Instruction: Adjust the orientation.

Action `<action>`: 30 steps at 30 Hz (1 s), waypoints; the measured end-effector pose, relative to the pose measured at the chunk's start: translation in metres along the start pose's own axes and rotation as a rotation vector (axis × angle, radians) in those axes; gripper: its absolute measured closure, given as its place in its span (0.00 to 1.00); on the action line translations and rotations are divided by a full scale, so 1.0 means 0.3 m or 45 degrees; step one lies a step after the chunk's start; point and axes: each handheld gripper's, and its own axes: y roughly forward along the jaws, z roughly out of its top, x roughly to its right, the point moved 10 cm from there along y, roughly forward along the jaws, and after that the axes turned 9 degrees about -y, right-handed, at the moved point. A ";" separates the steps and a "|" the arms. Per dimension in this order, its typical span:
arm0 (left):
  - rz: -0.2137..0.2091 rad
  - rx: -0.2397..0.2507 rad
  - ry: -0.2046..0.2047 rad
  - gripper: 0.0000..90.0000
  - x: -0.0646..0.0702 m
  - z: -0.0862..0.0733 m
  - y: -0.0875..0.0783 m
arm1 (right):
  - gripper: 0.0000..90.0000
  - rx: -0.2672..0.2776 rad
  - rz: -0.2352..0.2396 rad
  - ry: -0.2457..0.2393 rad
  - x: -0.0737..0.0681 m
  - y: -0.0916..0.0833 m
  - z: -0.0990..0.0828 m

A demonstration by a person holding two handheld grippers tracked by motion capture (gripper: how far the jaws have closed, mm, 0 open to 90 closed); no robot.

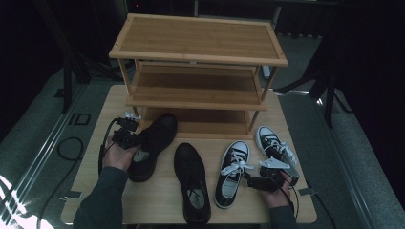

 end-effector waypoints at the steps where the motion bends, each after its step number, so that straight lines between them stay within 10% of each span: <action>1: 0.000 0.000 0.000 0.97 0.000 0.000 0.000 | 0.22 0.000 0.000 0.000 0.000 0.000 0.000; 30: 0.124 0.147 -0.183 0.94 -0.014 0.135 0.127 | 0.22 0.000 0.002 -0.001 0.000 0.000 0.000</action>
